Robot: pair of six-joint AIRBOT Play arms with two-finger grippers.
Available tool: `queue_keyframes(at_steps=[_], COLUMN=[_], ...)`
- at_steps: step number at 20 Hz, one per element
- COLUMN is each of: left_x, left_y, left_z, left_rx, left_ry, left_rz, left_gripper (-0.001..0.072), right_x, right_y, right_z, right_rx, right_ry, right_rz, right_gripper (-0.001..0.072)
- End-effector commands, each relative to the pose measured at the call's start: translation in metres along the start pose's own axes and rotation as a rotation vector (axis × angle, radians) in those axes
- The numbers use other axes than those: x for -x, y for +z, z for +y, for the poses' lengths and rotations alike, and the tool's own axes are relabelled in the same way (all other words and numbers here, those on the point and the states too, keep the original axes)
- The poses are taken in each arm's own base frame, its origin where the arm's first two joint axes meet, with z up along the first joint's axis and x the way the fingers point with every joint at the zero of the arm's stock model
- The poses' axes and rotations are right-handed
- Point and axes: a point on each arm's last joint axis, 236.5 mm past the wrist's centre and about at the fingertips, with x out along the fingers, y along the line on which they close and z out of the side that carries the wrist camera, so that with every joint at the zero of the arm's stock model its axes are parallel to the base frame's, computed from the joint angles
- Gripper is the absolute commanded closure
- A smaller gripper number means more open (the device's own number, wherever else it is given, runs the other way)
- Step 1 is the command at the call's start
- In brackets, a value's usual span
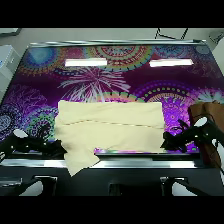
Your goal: Fold the clothes and pants, and hang the long-sleeved shirts on hangers.
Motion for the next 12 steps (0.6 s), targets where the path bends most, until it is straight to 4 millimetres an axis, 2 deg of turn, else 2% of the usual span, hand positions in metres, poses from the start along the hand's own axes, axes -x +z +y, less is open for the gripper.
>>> queue_keyframes(at_steps=[1,2,4,8,10,12], left_x=[0.014,0.024,0.056,0.117,0.127,0.128], left_y=[0.012,0.022,0.05,0.114,0.141,0.168], left_z=[-0.008,-0.014,-0.031,-0.07,-0.087,-0.104], left_rx=[-0.038,-0.067,-0.115,-0.201,-0.248,-0.278], left_ry=[-0.003,-0.002,0.003,0.03,0.036,0.034], left_rz=[-0.041,-0.069,-0.154,-0.367,-0.402,-0.395], left_gripper=[0.0684,0.0684,0.0684,0.0685,0.0685,0.0685], right_x=[-0.002,0.002,0.023,0.086,0.102,0.102], right_y=[-0.011,-0.013,-0.002,0.061,0.089,0.114], right_z=[0.007,0.009,0.017,0.053,0.074,0.086], right_rx=[0.027,0.069,0.129,0.112,0.142,0.155], right_ry=[0.034,0.037,0.035,0.039,0.015,-0.025], right_rz=[0.041,0.056,0.027,-0.207,-0.287,-0.318], right_gripper=[0.0669,0.067,0.0672,0.0673,0.0673,0.0672])
